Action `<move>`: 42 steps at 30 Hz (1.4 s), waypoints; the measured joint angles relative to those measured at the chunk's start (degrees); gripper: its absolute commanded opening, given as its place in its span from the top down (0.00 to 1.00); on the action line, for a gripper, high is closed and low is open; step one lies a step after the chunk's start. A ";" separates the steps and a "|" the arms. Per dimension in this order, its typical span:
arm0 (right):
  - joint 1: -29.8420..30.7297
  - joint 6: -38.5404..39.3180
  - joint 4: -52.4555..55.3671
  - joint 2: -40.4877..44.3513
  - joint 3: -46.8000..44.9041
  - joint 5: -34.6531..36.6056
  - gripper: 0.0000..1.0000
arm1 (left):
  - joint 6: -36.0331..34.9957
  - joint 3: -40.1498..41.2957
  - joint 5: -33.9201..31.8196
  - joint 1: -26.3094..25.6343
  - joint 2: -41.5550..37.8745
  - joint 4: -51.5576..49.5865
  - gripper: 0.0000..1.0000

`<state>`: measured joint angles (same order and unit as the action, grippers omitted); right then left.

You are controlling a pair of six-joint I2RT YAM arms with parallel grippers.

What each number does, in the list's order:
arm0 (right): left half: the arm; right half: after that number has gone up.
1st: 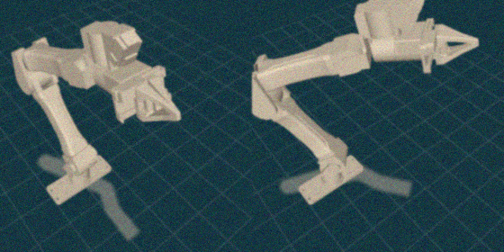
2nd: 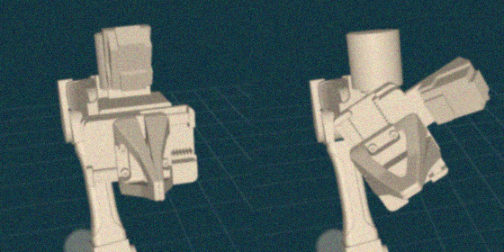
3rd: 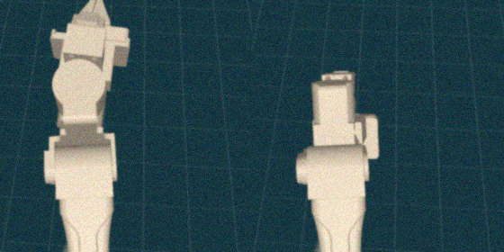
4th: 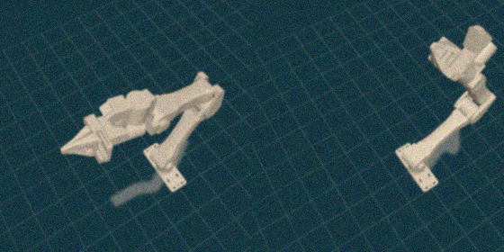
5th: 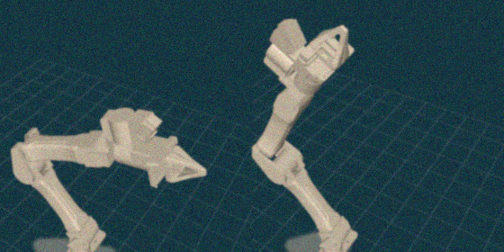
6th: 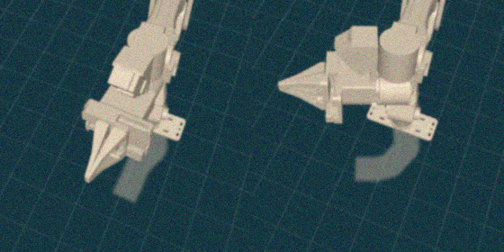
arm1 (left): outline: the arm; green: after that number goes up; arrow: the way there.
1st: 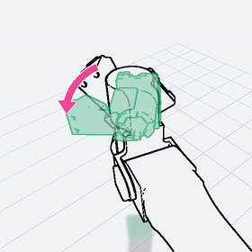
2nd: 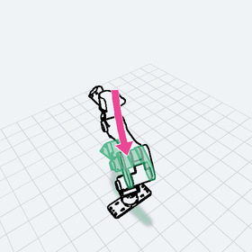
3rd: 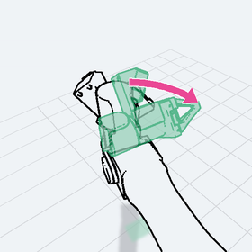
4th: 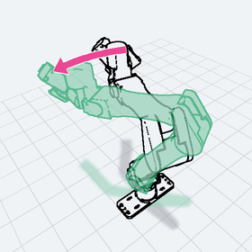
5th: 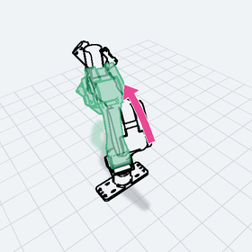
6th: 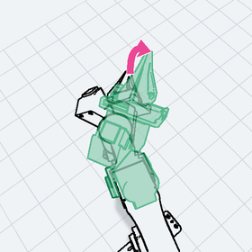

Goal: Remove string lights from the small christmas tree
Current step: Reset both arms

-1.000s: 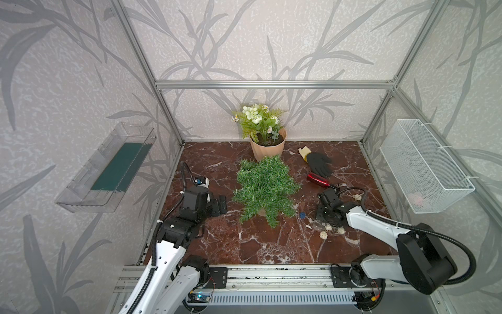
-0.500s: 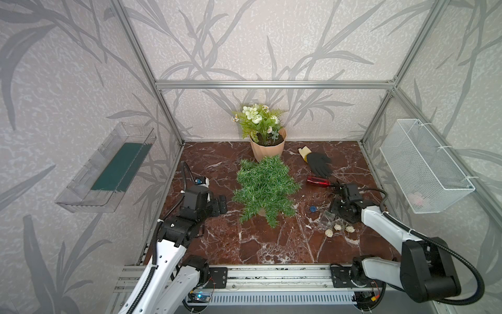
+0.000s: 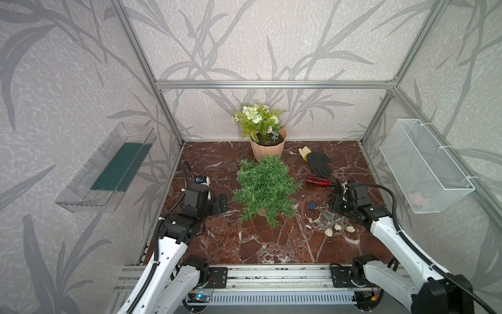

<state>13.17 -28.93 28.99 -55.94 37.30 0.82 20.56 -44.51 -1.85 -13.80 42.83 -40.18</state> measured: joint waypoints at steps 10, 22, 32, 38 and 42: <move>5.73 9.25 -7.32 -1.86 5.16 1.36 0.25 | -1.90 -0.28 -1.92 6.82 1.33 3.58 0.01; -2.03 20.35 -34.91 -15.63 -0.94 4.35 0.25 | -6.62 25.14 -13.66 10.93 6.93 44.57 0.16; -4.70 24.72 -50.56 -27.02 -7.69 4.79 0.23 | -18.58 28.26 -15.82 11.72 33.18 78.64 0.00; -3.87 24.87 -58.90 -19.82 -14.58 7.28 0.11 | -17.40 30.91 -13.22 13.84 46.86 102.57 0.01; -2.40 29.16 -60.98 -19.43 -16.24 11.15 0.09 | -17.00 27.91 -12.46 14.23 46.82 96.67 0.01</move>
<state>10.76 0.23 -31.99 -75.37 21.06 11.97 3.55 -16.60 -14.31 0.43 89.65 56.49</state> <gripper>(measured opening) 0.911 0.992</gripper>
